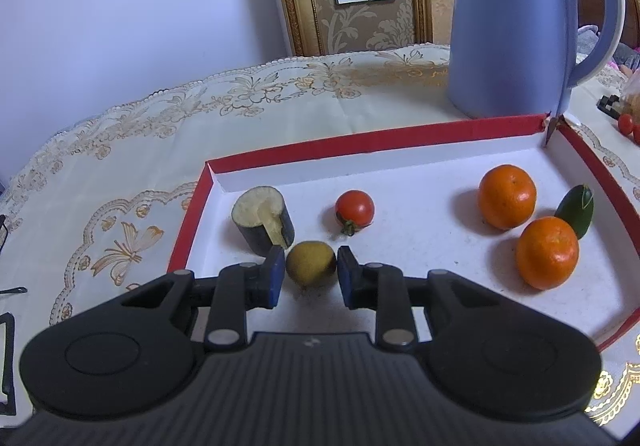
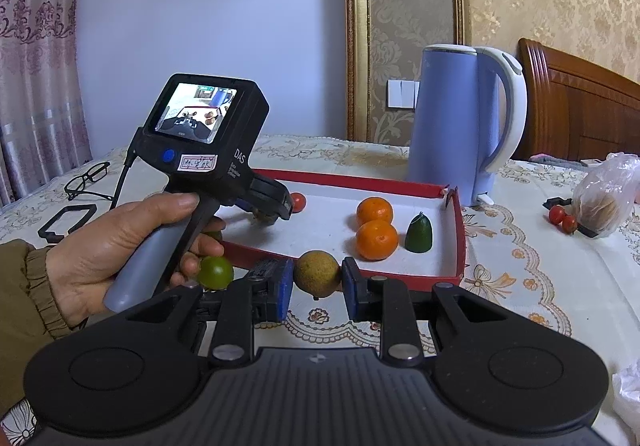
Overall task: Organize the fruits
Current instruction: 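Lower the brown fruit into the tray and open the left gripper, then lower the held brown fruit into the tray and open the right gripper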
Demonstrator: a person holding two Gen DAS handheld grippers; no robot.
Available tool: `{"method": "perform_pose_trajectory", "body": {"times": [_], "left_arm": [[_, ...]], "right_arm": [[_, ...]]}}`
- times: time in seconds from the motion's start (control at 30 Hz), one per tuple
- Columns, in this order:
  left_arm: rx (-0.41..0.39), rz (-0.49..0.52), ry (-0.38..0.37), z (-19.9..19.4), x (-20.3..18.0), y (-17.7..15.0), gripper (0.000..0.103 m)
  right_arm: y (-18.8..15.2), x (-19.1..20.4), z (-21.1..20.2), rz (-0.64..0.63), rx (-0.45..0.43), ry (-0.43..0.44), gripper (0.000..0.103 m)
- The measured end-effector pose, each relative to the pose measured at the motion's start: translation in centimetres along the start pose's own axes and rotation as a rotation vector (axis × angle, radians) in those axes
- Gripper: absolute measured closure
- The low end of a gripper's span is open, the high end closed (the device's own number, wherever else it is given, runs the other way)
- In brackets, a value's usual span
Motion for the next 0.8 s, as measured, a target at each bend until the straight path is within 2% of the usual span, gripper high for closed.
{"method": "perform_pose_trajectory", "body": {"times": [0.1,0.17,0.4,0.5,0.57,0.67,0.8], "left_arm": [[-0.001,-0.005,-0.002,-0.3,0.1,0.0,0.075],[-0.011,-0.007,-0.005,-0.6,0.3,0.0,0.068],[-0.045,-0.039,-0.005,-3.1,1.6,-0.1,0.055],[-0.049,-0.065,0.006,-4.5,2.7,-0.6,0.047],[-0.060,-0.084,0.017,-5.7,3.6,-1.1,0.033],[-0.103,-0.102,0.033,-8.0,4.9,-1.8,0.018],[-0.140,-0.132,0.043,-10.7,6.3,-3.1,0.012]], "right_arm": [[0.0,0.0,0.2,-0.001,0.001,-0.001,0.077],[0.1,-0.2,0.5,-0.004,0.002,-0.006,0.077],[1.3,-0.4,1.9,-0.016,-0.005,-0.008,0.077],[1.9,-0.3,2.6,-0.032,-0.007,-0.005,0.077],[2.4,-0.2,3.3,-0.045,-0.007,-0.007,0.077],[3.0,-0.2,4.5,-0.057,0.000,-0.003,0.077],[3.6,0.3,6.4,-0.085,0.019,0.000,0.077]]}}
Point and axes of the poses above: each gripper's, at about its wrist camera, not at the fingertips, and z roughly the way its jaws point, x to its left, y to its top, the point moved 8 cm from there along z, roughly the way its jaws point, and after that the axes turned 7 degrees about -y, right-handed, at the moved point
